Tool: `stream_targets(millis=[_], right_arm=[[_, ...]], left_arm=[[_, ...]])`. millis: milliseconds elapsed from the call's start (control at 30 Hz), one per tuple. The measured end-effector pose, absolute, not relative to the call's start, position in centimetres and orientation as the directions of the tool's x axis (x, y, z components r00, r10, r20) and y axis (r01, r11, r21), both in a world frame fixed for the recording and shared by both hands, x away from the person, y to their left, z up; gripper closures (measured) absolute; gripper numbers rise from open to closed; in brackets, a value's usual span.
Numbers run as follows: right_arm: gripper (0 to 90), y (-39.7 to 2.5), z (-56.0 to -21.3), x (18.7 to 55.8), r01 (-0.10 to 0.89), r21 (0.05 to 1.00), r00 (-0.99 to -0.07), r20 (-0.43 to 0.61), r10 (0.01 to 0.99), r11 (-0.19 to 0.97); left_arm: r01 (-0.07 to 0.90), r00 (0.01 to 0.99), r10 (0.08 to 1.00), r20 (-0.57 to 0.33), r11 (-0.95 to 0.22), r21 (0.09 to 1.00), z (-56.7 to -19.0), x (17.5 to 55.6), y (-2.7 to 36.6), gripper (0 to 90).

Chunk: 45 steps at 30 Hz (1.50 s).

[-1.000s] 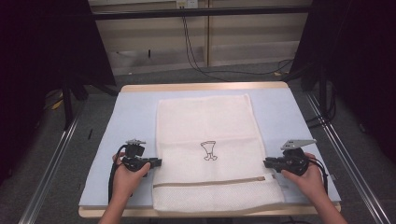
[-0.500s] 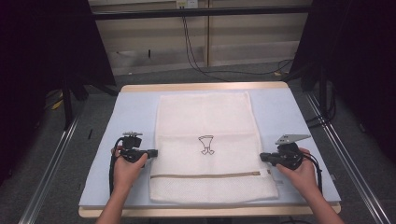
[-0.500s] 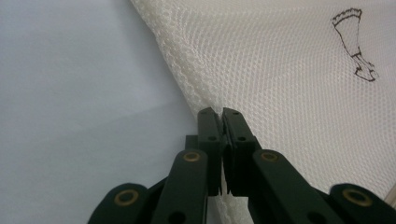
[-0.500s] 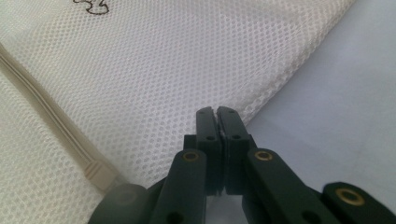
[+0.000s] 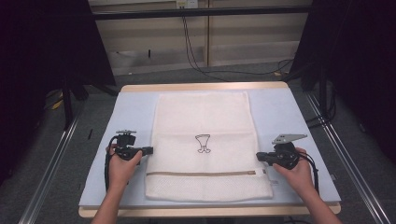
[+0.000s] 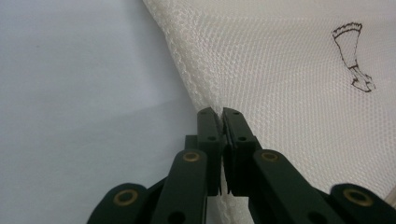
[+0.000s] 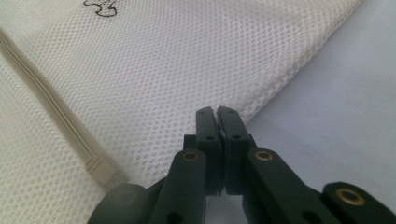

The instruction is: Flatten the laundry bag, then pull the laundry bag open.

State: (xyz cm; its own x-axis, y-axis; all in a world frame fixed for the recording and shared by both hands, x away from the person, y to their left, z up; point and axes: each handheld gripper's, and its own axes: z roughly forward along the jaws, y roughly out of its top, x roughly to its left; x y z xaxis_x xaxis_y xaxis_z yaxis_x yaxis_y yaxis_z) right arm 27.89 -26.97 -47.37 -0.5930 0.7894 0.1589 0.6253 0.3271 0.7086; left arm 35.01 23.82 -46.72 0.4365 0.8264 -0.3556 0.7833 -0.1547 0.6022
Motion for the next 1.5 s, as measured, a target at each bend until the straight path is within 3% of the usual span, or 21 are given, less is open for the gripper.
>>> stream_targets(millis=[233, 767, 1000, 1133, 1167, 1233, 1500], right_arm=[[88.4, -26.7, -47.4, 27.8, 0.613, 0.714, -0.599, 0.138, 0.789, 0.339], [86.7, -26.1, -47.4, 27.6, 0.598, 0.725, -0.606, 0.129, 0.785, 0.342], [76.0, -27.2, -46.5, 27.1, 0.560, 0.777, -0.589, 0.129, 0.798, 0.287], [77.4, -27.3, -46.6, 26.8, 0.555, 0.777, -0.596, 0.124, 0.793, 0.296], [83.4, -27.3, -46.6, 26.4, 0.534, 0.788, -0.615, 0.112, 0.781, 0.308], [86.5, -27.1, -46.4, 26.1, 0.510, 0.800, -0.635, 0.103, 0.766, 0.315], [90.0, -26.4, -46.5, 25.1, 0.469, 0.805, -0.682, 0.068, 0.728, 0.363]], left_arm=[[0.777, 0.451, 0.835, -0.314, -0.195, 0.598, -46.9, 35.3, 23.5, 86.9], [0.783, 0.428, 0.843, -0.327, -0.164, 0.600, -46.7, 35.4, 24.0, 86.7], [0.771, 0.431, 0.846, -0.313, -0.165, 0.615, -45.9, 35.2, 24.5, 74.9], [0.746, 0.446, 0.843, -0.300, -0.165, 0.645, -44.8, 34.7, 24.4, 68.4], [0.744, 0.453, 0.839, -0.302, -0.169, 0.647, -44.3, 34.4, 24.3, 68.0], [0.736, 0.464, 0.837, -0.291, -0.181, 0.653, -44.0, 34.1, 24.1, 65.7], [0.739, 0.484, 0.817, -0.313, -0.191, 0.646, -43.4, 33.5, 22.3, 58.0]])
